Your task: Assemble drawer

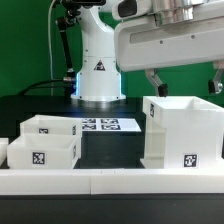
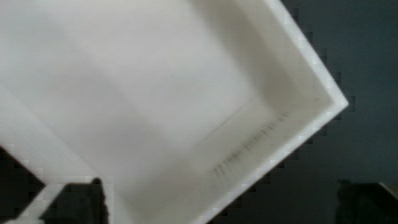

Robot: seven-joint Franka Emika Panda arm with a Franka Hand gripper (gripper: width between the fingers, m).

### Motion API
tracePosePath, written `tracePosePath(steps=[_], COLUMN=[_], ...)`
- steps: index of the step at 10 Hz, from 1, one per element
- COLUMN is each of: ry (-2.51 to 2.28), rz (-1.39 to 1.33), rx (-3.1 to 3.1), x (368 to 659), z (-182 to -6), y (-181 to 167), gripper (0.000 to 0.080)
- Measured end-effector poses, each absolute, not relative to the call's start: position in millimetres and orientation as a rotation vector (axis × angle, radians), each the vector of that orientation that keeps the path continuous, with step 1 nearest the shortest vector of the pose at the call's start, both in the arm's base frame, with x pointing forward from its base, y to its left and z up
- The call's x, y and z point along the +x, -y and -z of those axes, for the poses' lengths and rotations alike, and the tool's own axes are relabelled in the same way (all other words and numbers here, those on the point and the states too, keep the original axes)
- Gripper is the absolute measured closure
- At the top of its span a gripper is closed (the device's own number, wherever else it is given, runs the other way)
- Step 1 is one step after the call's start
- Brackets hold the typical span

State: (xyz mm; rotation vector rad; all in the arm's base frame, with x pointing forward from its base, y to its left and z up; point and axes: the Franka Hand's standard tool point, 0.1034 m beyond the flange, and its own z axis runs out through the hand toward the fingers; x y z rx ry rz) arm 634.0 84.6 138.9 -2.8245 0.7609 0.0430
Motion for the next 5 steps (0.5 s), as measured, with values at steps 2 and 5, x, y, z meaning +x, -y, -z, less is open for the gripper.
tracePosePath(steps=[2,5], ry=[-0.572,-0.296], rz=[-0.032,-0.035], rx=[-2.872,-2.959], x=[633,624], z=[-139.5,-147.0], y=[-81,-41], gripper=[0.015,0.015])
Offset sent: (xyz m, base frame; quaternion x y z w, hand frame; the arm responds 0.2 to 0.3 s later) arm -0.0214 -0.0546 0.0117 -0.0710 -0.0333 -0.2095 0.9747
